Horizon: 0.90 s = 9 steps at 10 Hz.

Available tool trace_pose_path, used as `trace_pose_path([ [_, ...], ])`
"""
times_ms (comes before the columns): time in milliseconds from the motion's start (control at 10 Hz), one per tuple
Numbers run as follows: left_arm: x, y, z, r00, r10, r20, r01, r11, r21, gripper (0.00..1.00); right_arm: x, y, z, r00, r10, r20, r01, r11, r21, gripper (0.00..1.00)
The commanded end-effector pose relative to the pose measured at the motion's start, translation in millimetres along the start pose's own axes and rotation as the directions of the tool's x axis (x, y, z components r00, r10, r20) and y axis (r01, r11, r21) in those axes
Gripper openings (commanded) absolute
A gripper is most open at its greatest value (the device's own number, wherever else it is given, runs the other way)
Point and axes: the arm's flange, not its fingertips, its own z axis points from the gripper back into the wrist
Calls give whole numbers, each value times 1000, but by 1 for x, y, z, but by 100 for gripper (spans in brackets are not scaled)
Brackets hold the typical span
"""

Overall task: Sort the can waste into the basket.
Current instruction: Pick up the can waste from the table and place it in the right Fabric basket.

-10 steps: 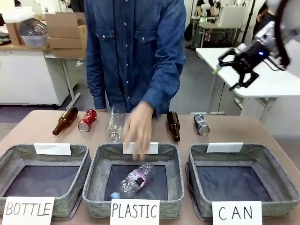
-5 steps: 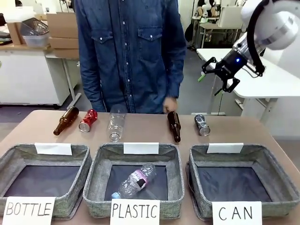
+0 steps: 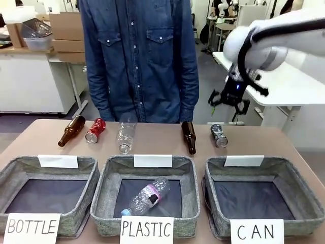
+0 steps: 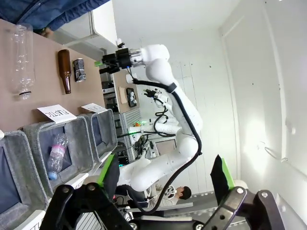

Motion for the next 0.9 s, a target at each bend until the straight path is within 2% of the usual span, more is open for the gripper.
trace_pose_path([
  [0, -1, -1, 1, 1000, -21, -10, 21, 1000, -6, 100, 0, 13, -36, 998, -9, 66, 14, 996, -83, 100],
  [100, -1, -1, 1, 1000, -21, -10, 21, 1000, -6, 100, -2, 31, -51, 993, 119, 27, -117, 992, -40, 100],
  [200, -1, -1, 1, 1000, -21, -10, 21, 1000, -6, 100, -2, 42, -65, 989, 146, -1, -146, 988, -44, 100],
  [400, -1, -1, 1, 1000, -21, -10, 21, 1000, -6, 100, -2, 33, -91, 997, 47, -55, -51, 996, -69, 100],
  [800, -1, -1, 1, 1000, -21, -10, 21, 1000, -6, 100, -10, 21, -86, 998, 18, -59, -23, 996, -81, 100],
])
